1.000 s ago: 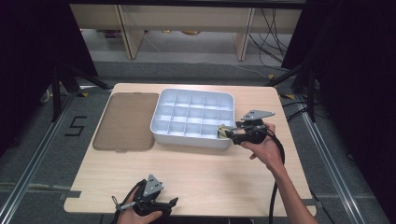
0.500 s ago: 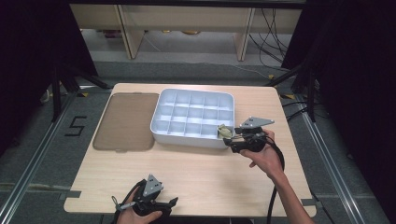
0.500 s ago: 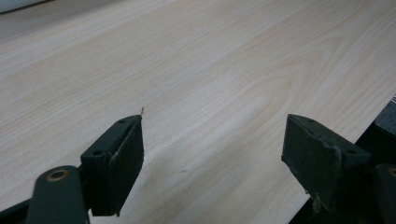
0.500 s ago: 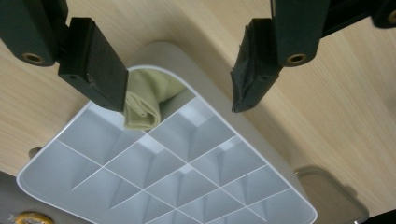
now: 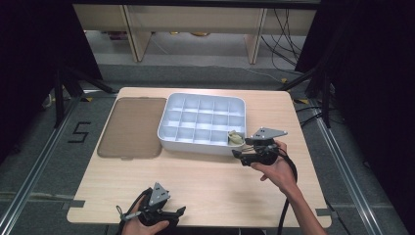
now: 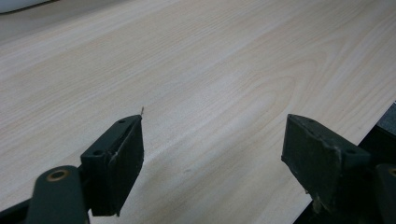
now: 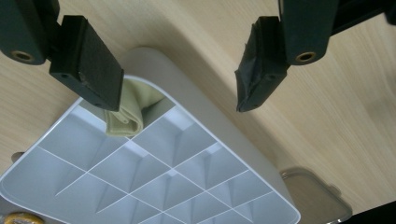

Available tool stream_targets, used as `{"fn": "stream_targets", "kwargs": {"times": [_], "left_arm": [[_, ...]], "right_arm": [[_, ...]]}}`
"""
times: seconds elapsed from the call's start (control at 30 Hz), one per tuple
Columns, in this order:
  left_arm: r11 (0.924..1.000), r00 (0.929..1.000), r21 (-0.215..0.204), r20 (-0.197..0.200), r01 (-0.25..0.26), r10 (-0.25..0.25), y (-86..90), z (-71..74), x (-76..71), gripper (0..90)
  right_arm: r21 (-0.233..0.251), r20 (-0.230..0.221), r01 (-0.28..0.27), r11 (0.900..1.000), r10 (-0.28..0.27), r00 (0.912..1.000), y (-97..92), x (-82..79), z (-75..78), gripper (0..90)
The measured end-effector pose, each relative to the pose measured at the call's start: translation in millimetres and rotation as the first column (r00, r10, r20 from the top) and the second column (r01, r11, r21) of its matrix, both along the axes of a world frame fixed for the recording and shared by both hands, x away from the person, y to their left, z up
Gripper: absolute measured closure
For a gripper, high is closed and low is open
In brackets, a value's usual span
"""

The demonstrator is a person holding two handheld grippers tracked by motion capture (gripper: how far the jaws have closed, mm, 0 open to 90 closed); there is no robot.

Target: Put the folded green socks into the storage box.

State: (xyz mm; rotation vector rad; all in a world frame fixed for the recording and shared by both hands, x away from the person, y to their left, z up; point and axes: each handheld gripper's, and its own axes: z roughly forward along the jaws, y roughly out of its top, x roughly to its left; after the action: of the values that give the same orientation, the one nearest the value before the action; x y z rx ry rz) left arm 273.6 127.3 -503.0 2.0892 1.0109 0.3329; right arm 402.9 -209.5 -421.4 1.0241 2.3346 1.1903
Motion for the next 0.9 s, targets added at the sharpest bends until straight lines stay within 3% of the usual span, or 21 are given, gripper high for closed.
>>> {"fn": "stream_targets", "kwargs": {"times": [0.13, 0.17, 0.23, 0.3, 0.4, 0.43, 0.5, 0.67, 0.7, 0.73, 0.8, 0.83, 0.87, 0.9], "left_arm": [[0.9999, 1.0, -0.01, -0.002, -0.006, 0.006, -0.7, -0.5, -0.3, 20.3], [0.9999, 0.9999, -0.012, -0.002, -0.012, 0.012, -1.3, -0.3, -0.7, 20.3], [0.9999, 0.9999, 0.003, 0.0, -0.011, 0.011, -0.5, -0.4, -0.1, 20.3], [1.0, 1.0, -0.006, -0.003, -0.006, 0.006, -0.5, -0.4, -0.4, 20.3], [1.0, 1.0, -0.005, -0.003, -0.008, 0.008, -0.3, -0.3, -0.5, 20.3], [1.0, 1.0, -0.004, -0.003, -0.007, 0.007, -0.3, -0.3, -0.6, 20.3], [1.0, 1.0, -0.002, -0.003, -0.006, 0.006, -0.5, -0.2, -0.7, 20.3], [0.9998, 0.9999, 0.017, 0.0, 0.012, -0.012, 0.8, 0.6, -0.2, 20.3], [1.0, 1.0, 0.009, 0.0, 0.004, -0.004, 0.1, 0.2, -0.3, 20.3], [1.0, 1.0, 0.0, -0.004, -0.007, 0.007, -0.6, -0.4, -0.6, 20.3], [0.9977, 0.9994, 0.058, -0.004, 0.035, -0.035, 3.3, 1.8, 0.5, 20.3], [0.9972, 0.9992, 0.064, -0.007, 0.039, -0.039, 3.6, 2.0, 0.6, 20.3], [0.9989, 0.9997, 0.04, -0.003, 0.026, -0.026, 2.0, 1.2, 0.0, 20.3], [0.9992, 0.9998, 0.033, 0.0, 0.021, -0.021, 1.5, 0.9, -0.1, 20.3]], "right_arm": [[-0.002, -0.008, -0.008, 1.0, 0.008, 0.9999, -0.2, -3.2, -2.4, 30.6], [-0.006, 0.007, -0.014, 0.9999, 0.014, 0.9999, -0.9, -3.8, -4.0, 30.6], [0.004, -0.021, -0.01, 0.9999, 0.01, 0.9997, -0.3, -7.8, -4.8, 29.7], [0.002, 0.008, -0.013, 0.9999, 0.013, 0.9999, -0.7, -8.3, -6.2, 29.4], [0.015, -0.018, -0.007, 0.9999, 0.008, 0.9998, -0.9, -13.3, -5.9, 29.2], [-0.002, 0.013, -0.023, 0.9997, 0.023, 0.9996, -2.8, -12.0, -6.2, 29.2], [0.019, -0.007, -0.008, 0.9998, 0.008, 0.9999, -2.7, -16.1, -6.9, 28.9], [0.017, 0.005, -0.019, 0.9997, 0.019, 0.9998, -5.3, -20.7, -9.2, 28.6], [0.014, -0.009, -0.017, 0.9998, 0.017, 0.9998, -5.7, -22.3, -9.4, 28.5], [0.011, 0.006, -0.026, 0.9996, 0.026, 0.9996, -6.4, -22.0, -10.2, 28.5], [0.017, -0.006, -0.018, 0.9997, 0.018, 0.9998, -6.2, -24.5, -11.1, 28.4], [0.021, -0.014, -0.014, 0.9997, 0.015, 0.9998, -5.7, -26.2, -11.3, 28.4], [0.022, -0.02, -0.008, 0.9997, 0.008, 0.9998, -6.1, -27.6, -11.3, 28.4], [0.011, 0.017, -0.025, 0.9996, 0.025, 0.9996, -7.8, -25.5, -12.1, 28.3]]}}
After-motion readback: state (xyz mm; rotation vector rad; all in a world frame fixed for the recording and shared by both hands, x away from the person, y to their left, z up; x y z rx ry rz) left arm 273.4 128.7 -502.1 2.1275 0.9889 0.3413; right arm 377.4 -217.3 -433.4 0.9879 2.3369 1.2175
